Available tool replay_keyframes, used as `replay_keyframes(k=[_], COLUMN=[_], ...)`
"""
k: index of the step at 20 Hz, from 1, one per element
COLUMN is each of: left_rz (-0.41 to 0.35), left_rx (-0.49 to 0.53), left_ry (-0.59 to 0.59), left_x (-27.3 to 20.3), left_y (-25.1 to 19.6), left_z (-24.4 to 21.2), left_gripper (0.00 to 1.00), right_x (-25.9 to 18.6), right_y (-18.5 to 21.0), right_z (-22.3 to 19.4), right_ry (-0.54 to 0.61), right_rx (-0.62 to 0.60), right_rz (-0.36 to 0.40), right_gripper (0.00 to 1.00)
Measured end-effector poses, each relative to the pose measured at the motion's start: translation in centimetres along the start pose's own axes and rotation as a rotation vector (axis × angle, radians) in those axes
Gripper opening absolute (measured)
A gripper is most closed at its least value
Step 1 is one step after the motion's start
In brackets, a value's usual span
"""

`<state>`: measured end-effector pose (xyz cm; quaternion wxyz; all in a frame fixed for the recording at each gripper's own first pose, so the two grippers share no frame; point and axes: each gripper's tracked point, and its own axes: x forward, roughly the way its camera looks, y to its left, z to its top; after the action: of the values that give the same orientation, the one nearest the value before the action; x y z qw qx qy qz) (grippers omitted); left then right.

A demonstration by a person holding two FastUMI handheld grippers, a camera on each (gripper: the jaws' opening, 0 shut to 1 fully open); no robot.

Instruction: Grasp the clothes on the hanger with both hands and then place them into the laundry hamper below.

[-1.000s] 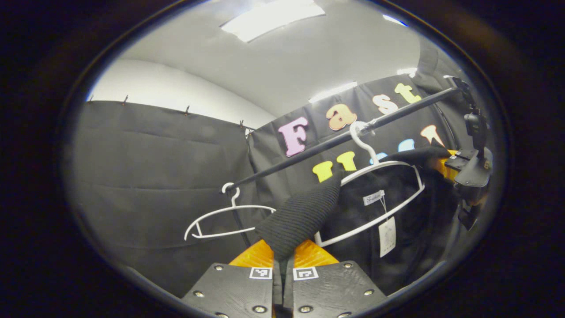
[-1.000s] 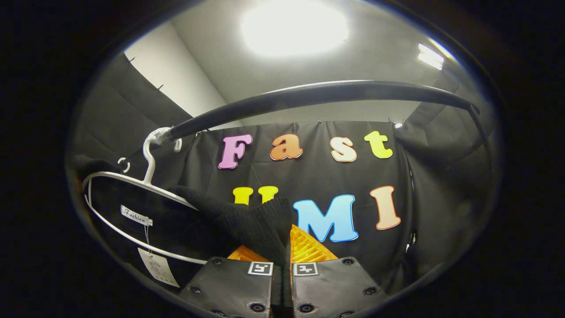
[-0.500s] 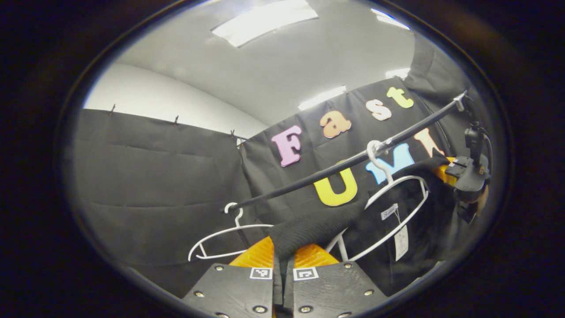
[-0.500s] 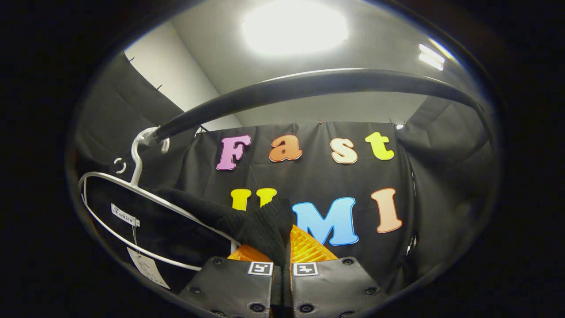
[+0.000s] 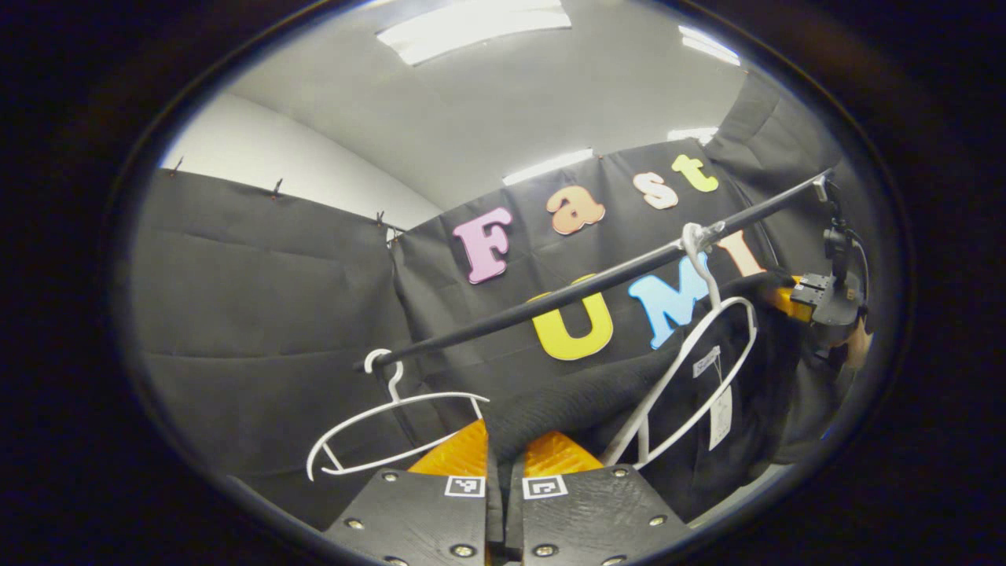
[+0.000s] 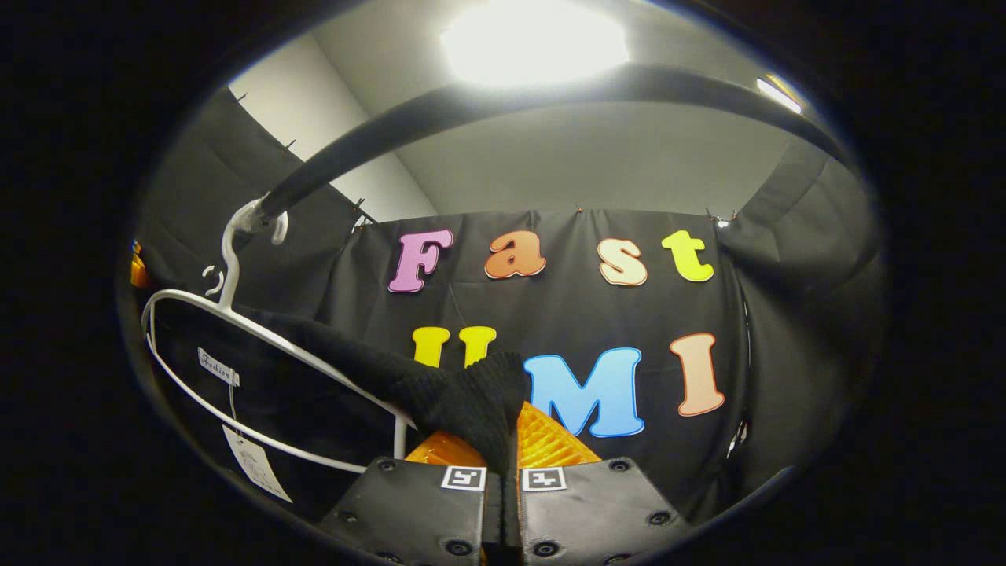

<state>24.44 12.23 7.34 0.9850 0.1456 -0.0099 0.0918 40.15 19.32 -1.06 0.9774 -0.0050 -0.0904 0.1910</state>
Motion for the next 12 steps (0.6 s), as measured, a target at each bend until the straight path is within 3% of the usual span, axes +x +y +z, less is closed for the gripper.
replay_keyframes(k=[8,12], left_rz=[-0.094,-0.123], left_rx=[-0.059,-0.077], left_ry=[0.091,0.133], left_x=[3.2,3.2], left_y=[-1.6,-3.9], left_z=[-5.6,-8.7], left_gripper=[0.02,0.02], right_x=[1.2,1.1], right_y=[0.3,0.1], right_z=[-4.2,-5.8], right_ry=[0.124,0.138], right_rx=[0.104,0.071], right_rz=[0.004,0.004], right_gripper=[0.02,0.03])
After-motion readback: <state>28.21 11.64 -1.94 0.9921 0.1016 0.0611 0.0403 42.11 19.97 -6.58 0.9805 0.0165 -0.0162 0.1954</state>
